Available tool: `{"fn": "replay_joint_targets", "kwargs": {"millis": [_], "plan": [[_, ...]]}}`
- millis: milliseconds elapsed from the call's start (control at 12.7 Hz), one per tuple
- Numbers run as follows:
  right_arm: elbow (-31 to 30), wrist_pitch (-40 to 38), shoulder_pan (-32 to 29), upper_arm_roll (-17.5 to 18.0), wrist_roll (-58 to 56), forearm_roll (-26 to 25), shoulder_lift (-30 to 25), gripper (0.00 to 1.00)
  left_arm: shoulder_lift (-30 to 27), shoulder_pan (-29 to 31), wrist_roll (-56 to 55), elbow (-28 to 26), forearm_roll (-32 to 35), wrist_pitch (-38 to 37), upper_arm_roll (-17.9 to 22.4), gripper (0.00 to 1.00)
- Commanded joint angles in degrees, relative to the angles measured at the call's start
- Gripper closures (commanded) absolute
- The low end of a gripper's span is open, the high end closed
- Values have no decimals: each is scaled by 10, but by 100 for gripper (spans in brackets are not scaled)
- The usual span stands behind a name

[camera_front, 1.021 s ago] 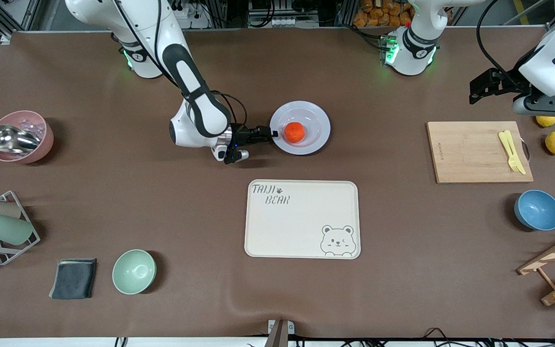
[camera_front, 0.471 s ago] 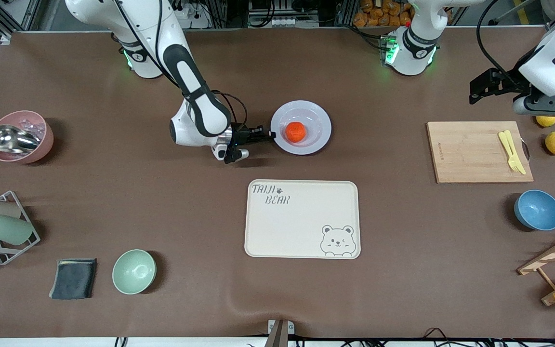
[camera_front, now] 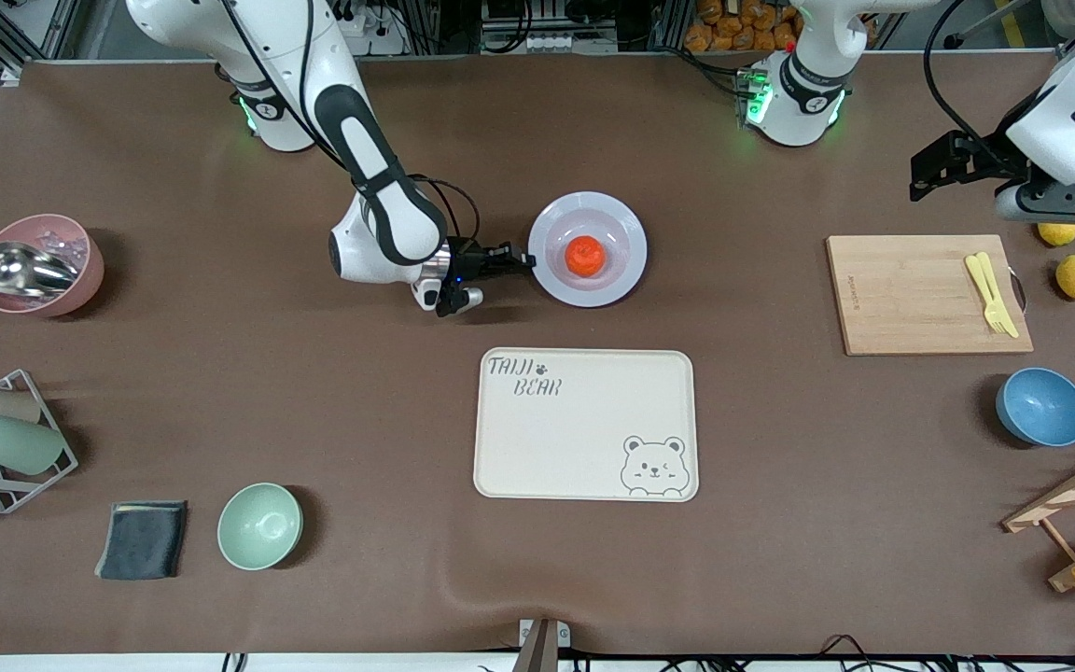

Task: Place orange and plate with both arms
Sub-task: 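Grip the white plate rim with the right gripper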

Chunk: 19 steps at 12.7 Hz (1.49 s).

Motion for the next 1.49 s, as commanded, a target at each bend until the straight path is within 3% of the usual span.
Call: {"fn": "replay_joint_targets", "kwargs": {"millis": [0,550,1179,1414], "plan": [[-5,2,5,-3,-9,19,-20,100,-8,0,-6,1,4,0,0,0],[-7,-49,-15,-3,-4,25,-60,100,-8,0,-7,0,4,0,-1,0],[1,-107,-35,-3,-25,102,-62,100,-8,0,-6,1,3,0,-1,0],[47,-102,-56,-4,-24,145,-43,100,-8,0,-8,1,4,-2,-3,0]]}}
